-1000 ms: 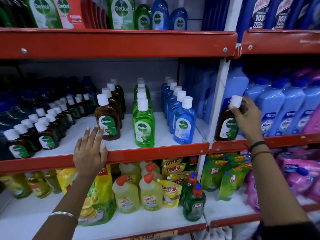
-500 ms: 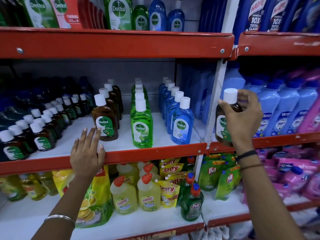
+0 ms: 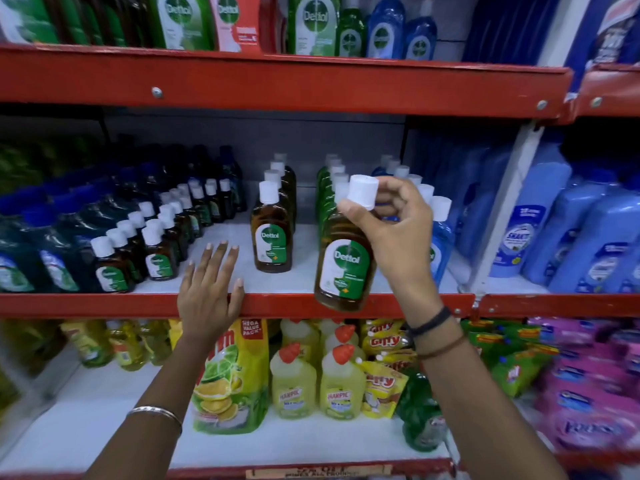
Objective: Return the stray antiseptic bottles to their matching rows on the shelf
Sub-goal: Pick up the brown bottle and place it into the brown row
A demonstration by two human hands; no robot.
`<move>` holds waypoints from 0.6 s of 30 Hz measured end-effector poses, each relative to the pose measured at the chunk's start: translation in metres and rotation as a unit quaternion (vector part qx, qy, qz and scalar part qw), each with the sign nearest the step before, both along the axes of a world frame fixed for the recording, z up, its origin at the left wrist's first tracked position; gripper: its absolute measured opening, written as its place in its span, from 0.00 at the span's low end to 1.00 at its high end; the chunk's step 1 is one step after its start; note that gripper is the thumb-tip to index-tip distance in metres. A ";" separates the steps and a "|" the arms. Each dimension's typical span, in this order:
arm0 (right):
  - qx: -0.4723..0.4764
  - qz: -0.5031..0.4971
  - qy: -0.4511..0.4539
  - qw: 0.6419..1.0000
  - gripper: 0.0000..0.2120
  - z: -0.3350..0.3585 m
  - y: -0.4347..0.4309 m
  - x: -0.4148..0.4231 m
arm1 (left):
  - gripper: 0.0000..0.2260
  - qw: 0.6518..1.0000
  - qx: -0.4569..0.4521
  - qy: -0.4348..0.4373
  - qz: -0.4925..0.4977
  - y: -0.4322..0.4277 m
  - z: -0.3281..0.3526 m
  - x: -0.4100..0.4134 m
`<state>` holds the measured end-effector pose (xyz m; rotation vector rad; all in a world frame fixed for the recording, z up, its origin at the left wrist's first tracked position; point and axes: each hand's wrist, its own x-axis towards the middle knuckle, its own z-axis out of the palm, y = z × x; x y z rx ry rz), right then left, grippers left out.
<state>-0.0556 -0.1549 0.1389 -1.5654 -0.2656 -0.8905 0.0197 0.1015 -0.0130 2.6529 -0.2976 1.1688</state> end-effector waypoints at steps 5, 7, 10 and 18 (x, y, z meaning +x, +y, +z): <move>0.009 0.022 0.008 1.000 0.17 -0.011 0.055 0.029 | 0.23 1.000 0.000 -0.016 -0.002 0.006 -0.002 0.002; 0.009 0.028 0.020 0.999 0.17 -0.017 0.070 0.041 | 0.23 1.000 -0.001 -0.027 -0.005 0.007 -0.004 0.004; 0.003 0.029 0.044 0.999 0.17 -0.025 0.086 0.058 | 0.23 0.999 0.000 -0.047 -0.004 0.007 -0.006 0.006; -0.018 0.035 0.077 0.996 0.19 -0.045 0.106 0.085 | 0.23 0.996 0.004 -0.090 -0.012 0.007 -0.009 0.011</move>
